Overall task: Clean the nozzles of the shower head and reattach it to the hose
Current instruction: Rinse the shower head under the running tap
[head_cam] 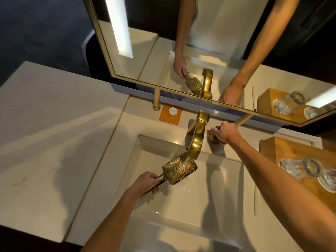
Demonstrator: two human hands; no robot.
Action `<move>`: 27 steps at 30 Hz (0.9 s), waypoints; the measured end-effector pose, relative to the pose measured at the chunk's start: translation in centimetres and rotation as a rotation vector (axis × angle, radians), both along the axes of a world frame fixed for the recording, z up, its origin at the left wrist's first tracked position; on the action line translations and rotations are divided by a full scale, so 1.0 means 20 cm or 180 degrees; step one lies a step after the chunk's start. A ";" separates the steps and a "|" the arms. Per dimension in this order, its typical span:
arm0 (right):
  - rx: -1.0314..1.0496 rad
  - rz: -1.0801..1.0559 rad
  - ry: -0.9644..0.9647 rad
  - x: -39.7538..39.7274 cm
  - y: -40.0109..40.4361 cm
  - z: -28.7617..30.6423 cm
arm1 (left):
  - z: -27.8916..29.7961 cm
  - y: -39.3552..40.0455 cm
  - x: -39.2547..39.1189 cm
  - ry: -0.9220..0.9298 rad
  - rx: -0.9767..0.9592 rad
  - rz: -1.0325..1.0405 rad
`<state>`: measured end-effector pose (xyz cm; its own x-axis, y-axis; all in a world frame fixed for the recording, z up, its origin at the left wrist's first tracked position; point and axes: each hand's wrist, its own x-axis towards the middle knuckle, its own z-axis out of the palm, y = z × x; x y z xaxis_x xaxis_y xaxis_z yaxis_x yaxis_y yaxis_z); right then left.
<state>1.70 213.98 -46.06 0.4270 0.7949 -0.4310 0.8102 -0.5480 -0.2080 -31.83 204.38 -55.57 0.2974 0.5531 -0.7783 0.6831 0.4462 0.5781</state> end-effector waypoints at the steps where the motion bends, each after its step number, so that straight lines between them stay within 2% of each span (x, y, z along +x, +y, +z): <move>1: -0.0045 -0.0088 0.0074 0.00 0.01 0.01 | 0.00 -0.01 0.00 0.0002 -0.0007 0.0028; 4: -0.0127 -0.0258 0.0249 -0.02 0.01 0.05 | 0.03 -0.04 -0.02 0.0003 0.0010 0.0087; 9: -0.0153 -0.0151 0.0316 -0.01 -0.04 0.07 | 0.08 -0.11 -0.04 -0.0018 0.0079 0.0231; 15: -0.0185 -0.0477 0.1530 0.07 -0.23 0.14 | 0.21 -0.19 -0.06 -0.0034 0.0160 0.0619; 19: -0.0075 -0.0333 0.1499 0.07 -0.41 0.19 | 0.31 -0.26 -0.04 -0.0106 0.0126 0.0907; 23: -0.0290 -0.0024 0.1512 0.00 -0.65 0.27 | 0.39 -0.36 -0.01 -0.0500 -0.0168 0.1556; 27: -0.0129 0.0481 0.1114 -0.08 -0.94 0.25 | 0.47 -0.50 0.03 -0.0799 -0.0303 0.1922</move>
